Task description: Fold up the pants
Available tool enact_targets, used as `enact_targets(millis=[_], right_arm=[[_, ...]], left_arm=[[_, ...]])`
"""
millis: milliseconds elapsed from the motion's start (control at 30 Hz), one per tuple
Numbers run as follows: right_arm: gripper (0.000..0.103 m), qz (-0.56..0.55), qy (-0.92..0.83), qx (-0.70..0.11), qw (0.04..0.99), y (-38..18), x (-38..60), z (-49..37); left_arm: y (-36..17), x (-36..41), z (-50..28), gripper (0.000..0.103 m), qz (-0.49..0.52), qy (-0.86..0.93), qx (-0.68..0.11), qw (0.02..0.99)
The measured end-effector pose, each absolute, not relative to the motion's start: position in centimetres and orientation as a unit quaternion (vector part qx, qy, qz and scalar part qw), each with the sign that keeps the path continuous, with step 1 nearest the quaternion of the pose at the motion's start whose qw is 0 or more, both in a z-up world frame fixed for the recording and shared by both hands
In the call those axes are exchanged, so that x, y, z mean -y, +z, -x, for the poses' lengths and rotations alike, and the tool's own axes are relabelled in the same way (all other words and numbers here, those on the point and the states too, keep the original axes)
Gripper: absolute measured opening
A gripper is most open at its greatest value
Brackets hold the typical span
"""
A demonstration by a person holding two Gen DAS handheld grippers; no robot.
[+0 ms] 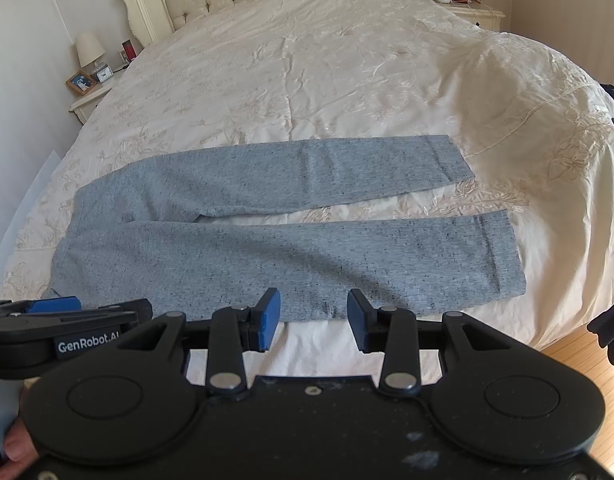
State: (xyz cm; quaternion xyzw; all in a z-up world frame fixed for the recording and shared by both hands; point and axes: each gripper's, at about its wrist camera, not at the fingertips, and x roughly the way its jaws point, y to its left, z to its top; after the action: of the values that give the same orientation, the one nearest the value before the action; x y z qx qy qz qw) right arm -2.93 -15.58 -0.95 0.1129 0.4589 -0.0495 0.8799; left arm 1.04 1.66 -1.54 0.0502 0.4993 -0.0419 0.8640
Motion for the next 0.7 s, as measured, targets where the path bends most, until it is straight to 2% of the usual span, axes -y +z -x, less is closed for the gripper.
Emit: enact_targets(millis=[700], right_arm=[[0.040, -0.100, -0.050, -0.475, 0.873, -1.2, 14.1, 1.7]], left_arm=[[-2.3, -3.5, -2.0, 0.075, -0.042, -0.052, -0.509, 0.858]])
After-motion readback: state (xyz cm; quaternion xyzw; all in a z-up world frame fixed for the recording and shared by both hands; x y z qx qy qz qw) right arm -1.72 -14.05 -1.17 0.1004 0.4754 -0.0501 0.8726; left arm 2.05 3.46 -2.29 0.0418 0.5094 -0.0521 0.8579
